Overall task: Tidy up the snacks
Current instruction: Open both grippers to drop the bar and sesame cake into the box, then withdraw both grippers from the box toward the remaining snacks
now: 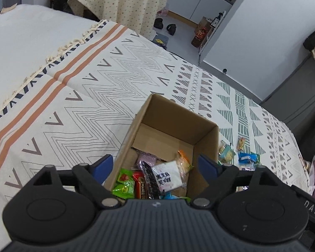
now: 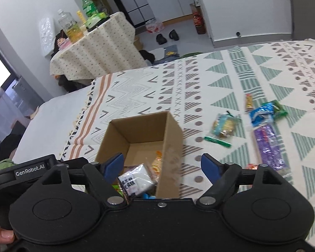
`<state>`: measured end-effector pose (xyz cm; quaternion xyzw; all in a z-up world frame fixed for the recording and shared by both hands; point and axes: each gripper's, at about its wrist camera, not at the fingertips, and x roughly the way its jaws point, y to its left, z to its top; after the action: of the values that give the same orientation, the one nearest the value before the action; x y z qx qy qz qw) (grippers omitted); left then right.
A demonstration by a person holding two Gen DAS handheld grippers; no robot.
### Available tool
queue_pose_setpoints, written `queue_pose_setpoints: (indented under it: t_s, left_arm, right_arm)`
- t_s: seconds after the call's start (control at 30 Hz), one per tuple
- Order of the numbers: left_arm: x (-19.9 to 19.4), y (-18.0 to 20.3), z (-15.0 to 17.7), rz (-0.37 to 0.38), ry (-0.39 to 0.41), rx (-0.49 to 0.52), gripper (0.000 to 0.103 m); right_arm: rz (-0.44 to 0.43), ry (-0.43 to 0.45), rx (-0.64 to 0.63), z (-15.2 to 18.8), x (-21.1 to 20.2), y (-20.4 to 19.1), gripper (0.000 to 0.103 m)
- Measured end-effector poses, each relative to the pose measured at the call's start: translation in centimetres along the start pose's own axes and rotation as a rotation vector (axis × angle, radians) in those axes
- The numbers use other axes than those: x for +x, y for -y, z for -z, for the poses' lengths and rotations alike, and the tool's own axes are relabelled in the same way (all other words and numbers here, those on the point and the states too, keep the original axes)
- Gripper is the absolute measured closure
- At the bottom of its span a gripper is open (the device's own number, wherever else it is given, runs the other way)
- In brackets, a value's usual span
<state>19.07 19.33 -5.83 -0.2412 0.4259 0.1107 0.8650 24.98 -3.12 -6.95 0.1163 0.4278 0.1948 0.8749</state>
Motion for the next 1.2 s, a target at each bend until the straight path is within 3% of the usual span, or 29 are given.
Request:
queue_pose_setpoints:
  t_s: [0.43, 0.83, 1.2]
  left_arm:
    - [-1.8, 3.9, 2.5, 0.015, 0.014, 0.058, 0.001]
    - [-2.4, 8.0, 4.7, 0.029, 0.003, 0.115, 0.0]
    - [-2.5, 11.7, 6.7, 0.026, -0.007, 0.167, 0.0]
  right_arm:
    - [0.012, 0.051, 0.025, 0.9, -4.0, 3.6, 0.013]
    - [-0.003, 0.082, 0.044, 1.5, -6.4, 7.4, 0.0]
    - [0.005, 0.096, 0.075, 2.0, -7.9, 11.7, 0.0]
